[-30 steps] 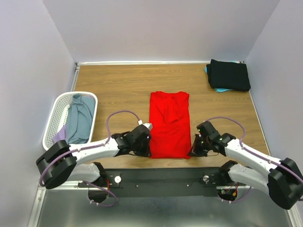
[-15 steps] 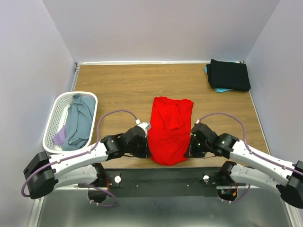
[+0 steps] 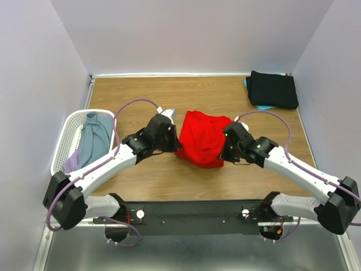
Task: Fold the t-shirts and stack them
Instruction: Fold the tshirt
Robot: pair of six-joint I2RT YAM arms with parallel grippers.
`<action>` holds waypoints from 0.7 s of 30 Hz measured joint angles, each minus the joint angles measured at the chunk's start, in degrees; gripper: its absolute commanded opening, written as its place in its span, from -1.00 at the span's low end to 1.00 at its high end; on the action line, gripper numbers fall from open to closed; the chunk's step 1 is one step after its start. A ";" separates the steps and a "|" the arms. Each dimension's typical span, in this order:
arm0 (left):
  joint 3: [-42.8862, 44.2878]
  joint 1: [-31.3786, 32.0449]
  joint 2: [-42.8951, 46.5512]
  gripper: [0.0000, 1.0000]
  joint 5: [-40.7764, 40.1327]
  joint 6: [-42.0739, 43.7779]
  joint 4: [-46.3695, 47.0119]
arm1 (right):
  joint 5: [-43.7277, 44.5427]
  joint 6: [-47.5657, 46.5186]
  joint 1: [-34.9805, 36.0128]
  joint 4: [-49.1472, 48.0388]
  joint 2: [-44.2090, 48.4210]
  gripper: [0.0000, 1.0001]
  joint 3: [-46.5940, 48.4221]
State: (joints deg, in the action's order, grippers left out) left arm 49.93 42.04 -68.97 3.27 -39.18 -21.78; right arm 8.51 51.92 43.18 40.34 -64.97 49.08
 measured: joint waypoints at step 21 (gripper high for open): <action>21.05 -5.46 -29.11 -1.00 0.68 0.35 11.37 | -3.06 -10.54 -16.24 -15.76 -23.04 -0.99 6.47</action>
State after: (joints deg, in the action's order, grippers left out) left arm 70.98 36.58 -98.08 3.95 -38.83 -10.41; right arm 5.45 41.39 26.94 24.58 -88.01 55.55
